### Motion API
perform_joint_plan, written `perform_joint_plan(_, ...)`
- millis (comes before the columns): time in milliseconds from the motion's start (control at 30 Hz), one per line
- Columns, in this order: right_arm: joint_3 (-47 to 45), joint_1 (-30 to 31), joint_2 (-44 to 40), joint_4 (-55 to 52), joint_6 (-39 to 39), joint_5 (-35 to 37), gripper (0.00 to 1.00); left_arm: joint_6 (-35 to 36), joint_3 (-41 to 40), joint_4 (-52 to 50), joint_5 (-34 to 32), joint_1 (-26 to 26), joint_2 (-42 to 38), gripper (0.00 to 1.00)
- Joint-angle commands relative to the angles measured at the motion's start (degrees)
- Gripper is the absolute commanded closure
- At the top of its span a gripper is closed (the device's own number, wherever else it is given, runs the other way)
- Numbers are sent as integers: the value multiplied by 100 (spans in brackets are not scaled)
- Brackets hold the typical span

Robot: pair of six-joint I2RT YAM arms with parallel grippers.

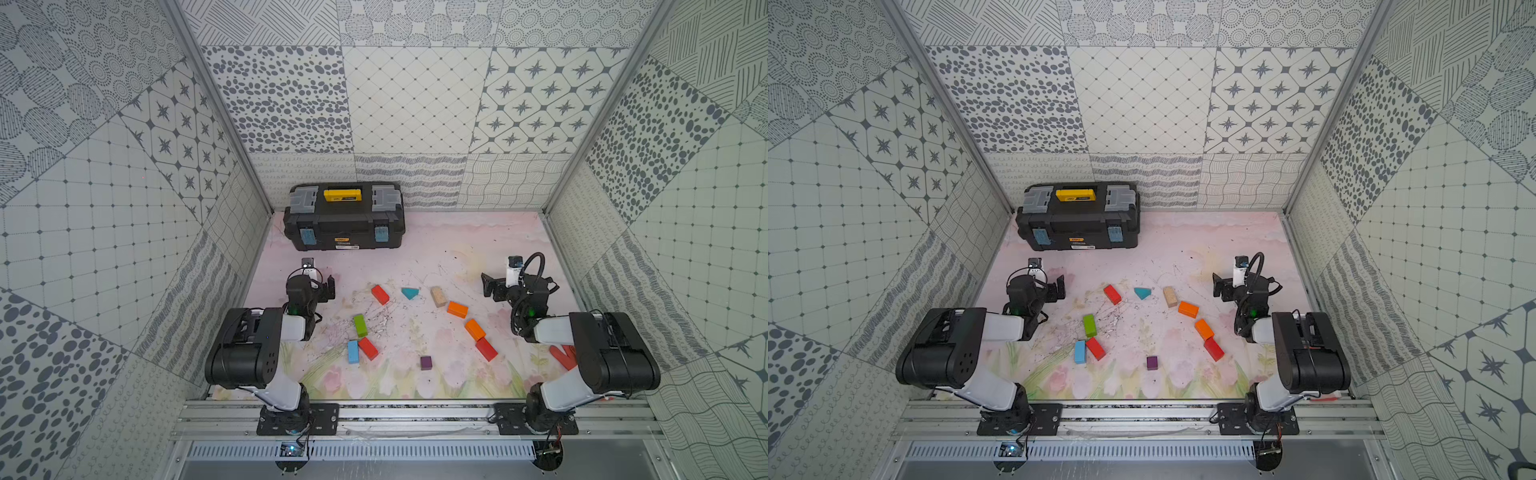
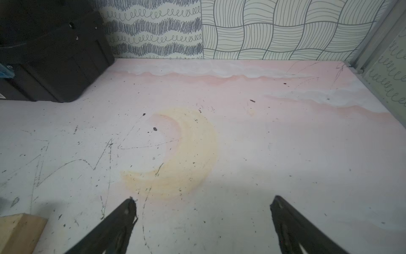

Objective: Assemble a heart with building blocks
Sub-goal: Assemble the building block at the center of the board.

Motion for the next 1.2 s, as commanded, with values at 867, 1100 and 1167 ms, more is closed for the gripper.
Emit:
perform_joint_plan(867,517,-4,-328,-673,453,1157,2,-2,208,-262,-137,-22,-189,1)
perform_joint_plan(1100,3079,1,-1885,-5488,3060,3091,2,-2360,2689,-4655,-1696,-143,-1706,3)
perform_joint_plan(1167,2866,-358,-1903,-5529,3869,1841,5,-3152,2945,-5100,-925,-204,-1936,9)
